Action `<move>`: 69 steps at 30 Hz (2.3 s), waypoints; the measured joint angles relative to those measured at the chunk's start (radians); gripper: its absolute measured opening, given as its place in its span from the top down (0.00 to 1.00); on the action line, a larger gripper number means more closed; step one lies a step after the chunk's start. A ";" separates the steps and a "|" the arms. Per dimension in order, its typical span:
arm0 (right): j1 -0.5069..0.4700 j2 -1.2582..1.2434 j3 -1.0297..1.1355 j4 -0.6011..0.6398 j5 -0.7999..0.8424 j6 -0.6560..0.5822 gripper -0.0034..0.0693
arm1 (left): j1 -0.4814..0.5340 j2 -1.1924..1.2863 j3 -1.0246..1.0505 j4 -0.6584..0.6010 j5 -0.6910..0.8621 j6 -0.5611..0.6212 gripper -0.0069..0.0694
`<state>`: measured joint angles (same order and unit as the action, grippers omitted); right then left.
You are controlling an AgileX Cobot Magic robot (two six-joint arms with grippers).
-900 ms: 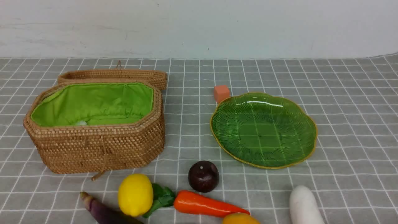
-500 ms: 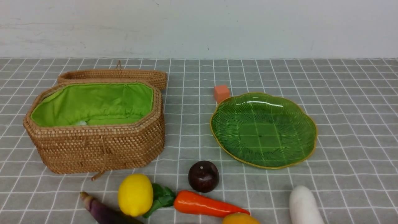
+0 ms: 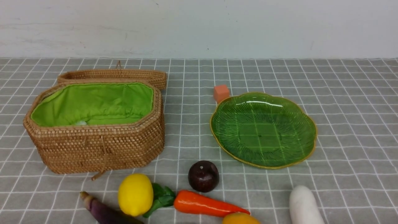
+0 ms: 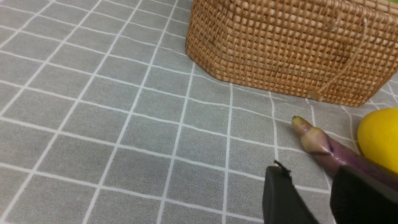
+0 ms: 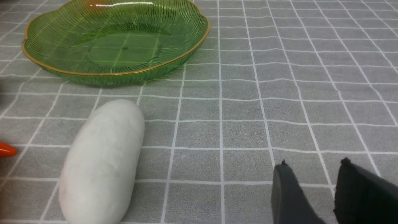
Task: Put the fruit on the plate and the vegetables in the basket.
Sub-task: Use the left arm to grab an eggplant and put it into the left basket
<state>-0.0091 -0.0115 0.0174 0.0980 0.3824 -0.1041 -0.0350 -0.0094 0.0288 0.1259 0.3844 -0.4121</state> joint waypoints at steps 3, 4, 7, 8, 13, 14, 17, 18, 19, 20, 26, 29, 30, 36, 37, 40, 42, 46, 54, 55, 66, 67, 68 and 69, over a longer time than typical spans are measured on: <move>0.000 0.000 0.000 0.000 0.000 0.000 0.62 | 0.000 0.000 0.000 0.000 0.000 0.000 0.60; 0.000 0.000 0.000 0.000 0.000 0.000 0.62 | 0.000 0.000 0.000 0.000 0.000 0.000 0.60; 0.000 0.000 0.000 0.000 0.000 0.000 0.62 | 0.000 0.000 0.000 0.001 0.000 0.000 0.60; 0.000 0.000 0.000 0.000 0.000 0.000 0.62 | 0.000 0.000 0.000 0.007 0.000 0.000 0.60; 0.000 0.000 0.000 0.000 0.000 0.000 0.62 | 0.000 0.000 0.001 -0.017 -0.102 -0.045 0.60; 0.000 0.000 0.000 0.000 0.000 0.000 0.62 | 0.000 0.000 0.001 -0.040 -0.158 -0.069 0.60; 0.000 0.000 0.000 0.000 0.000 0.000 0.62 | 0.000 0.000 0.001 -0.111 -0.308 -0.142 0.60; 0.000 0.000 0.000 0.000 0.000 0.000 0.62 | 0.000 0.000 0.001 -0.126 -0.384 -0.158 0.60; 0.000 0.000 0.000 0.000 0.000 0.000 0.62 | 0.000 0.000 0.001 -0.133 -0.438 -0.167 0.60; 0.000 0.000 0.000 0.001 0.000 0.000 0.62 | 0.000 0.000 0.001 -0.134 -0.501 -0.172 0.60; 0.000 0.000 0.000 0.001 0.000 0.000 0.62 | -0.001 0.005 -0.230 -0.057 -0.549 -0.304 0.60; 0.000 0.000 0.000 0.001 0.000 0.000 0.62 | -0.001 0.042 -0.382 -0.011 -0.437 -0.342 0.60; 0.000 0.000 0.000 0.001 0.000 0.000 0.62 | -0.001 0.089 -0.484 0.005 -0.325 -0.365 0.60; 0.000 0.000 0.000 0.001 0.000 0.000 0.62 | -0.001 0.354 -0.713 0.045 0.185 -0.396 0.60; 0.000 0.000 0.000 0.001 0.000 0.000 0.62 | -0.001 0.394 -0.716 0.061 0.233 -0.396 0.60; 0.000 0.000 0.000 0.001 0.000 0.000 0.62 | -0.001 0.497 -0.716 0.088 0.311 -0.405 0.60; 0.000 0.000 0.000 0.001 0.000 0.000 0.62 | -0.001 0.539 -0.716 0.084 0.327 -0.420 0.60; 0.000 0.000 0.000 0.001 0.000 0.000 0.62 | -0.001 0.703 -0.716 -0.028 0.351 -0.513 0.60; 0.000 0.000 0.000 0.001 0.000 0.000 0.62 | -0.001 0.982 -0.718 -0.255 0.351 -0.474 0.51; 0.000 0.000 0.000 0.001 0.000 0.000 0.62 | -0.001 1.016 -0.718 -0.282 0.351 -0.454 0.49; 0.000 0.000 0.000 0.001 0.000 0.000 0.62 | -0.001 1.357 -0.724 -0.654 0.230 -0.084 0.15; 0.000 0.000 0.000 0.001 0.000 0.000 0.62 | -0.001 1.410 -0.727 -0.708 0.200 -0.025 0.15; 0.000 0.000 0.000 0.001 0.000 0.000 0.62 | -0.001 1.416 -0.727 -0.714 0.198 -0.019 0.15; 0.000 0.000 0.000 0.001 0.000 0.000 0.62 | -0.001 1.470 -0.727 -0.752 0.187 0.033 0.16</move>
<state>-0.0091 -0.0115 0.0174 0.0989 0.3824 -0.1041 -0.0361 1.4609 -0.6978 -0.6262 0.5715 -0.3795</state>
